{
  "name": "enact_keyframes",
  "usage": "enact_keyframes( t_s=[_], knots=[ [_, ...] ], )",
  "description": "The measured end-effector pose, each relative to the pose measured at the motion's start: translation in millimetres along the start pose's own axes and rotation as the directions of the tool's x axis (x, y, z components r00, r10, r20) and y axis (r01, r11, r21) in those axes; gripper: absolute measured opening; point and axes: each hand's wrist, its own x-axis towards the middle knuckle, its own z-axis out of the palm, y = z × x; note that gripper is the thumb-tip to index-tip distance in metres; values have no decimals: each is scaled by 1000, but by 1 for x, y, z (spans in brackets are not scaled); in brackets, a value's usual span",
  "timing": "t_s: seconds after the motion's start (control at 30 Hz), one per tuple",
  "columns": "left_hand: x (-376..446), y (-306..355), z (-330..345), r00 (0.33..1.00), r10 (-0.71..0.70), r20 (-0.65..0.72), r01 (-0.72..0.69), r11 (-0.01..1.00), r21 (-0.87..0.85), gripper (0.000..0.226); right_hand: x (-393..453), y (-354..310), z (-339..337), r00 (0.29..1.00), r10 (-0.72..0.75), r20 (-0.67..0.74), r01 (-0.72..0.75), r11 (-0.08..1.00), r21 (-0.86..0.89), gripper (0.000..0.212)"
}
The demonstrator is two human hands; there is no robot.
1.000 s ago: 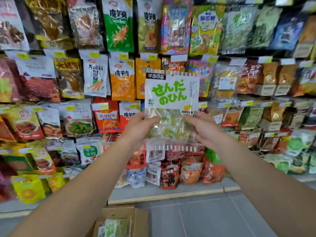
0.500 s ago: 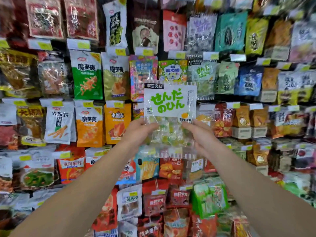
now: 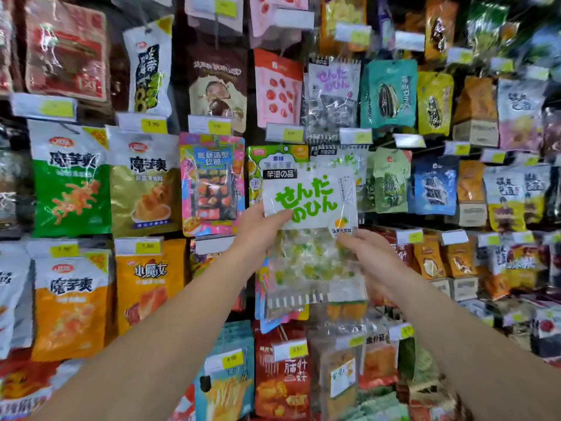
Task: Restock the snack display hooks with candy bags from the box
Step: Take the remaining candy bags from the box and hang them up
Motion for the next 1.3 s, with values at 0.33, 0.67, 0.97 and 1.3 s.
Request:
enact_keyframes(
  t_s=[0.33,0.67,0.97,1.3],
  knots=[
    [83,-15,50,998,43,-36,-39,993,108,15,128,-16,-42,903,-422,-85,311,776,-549,56],
    [137,-20,102,979,118,-166,-70,961,266,14,240,-53,-92,696,-700,157,488,301,-819,56],
    [176,-22,145,960,146,-237,-85,965,250,11,300,-69,-116,624,-750,220,567,241,-787,58],
    [206,-26,166,929,142,-343,-42,958,284,30,339,-85,-129,562,-807,179,649,297,-700,33]
  ],
)
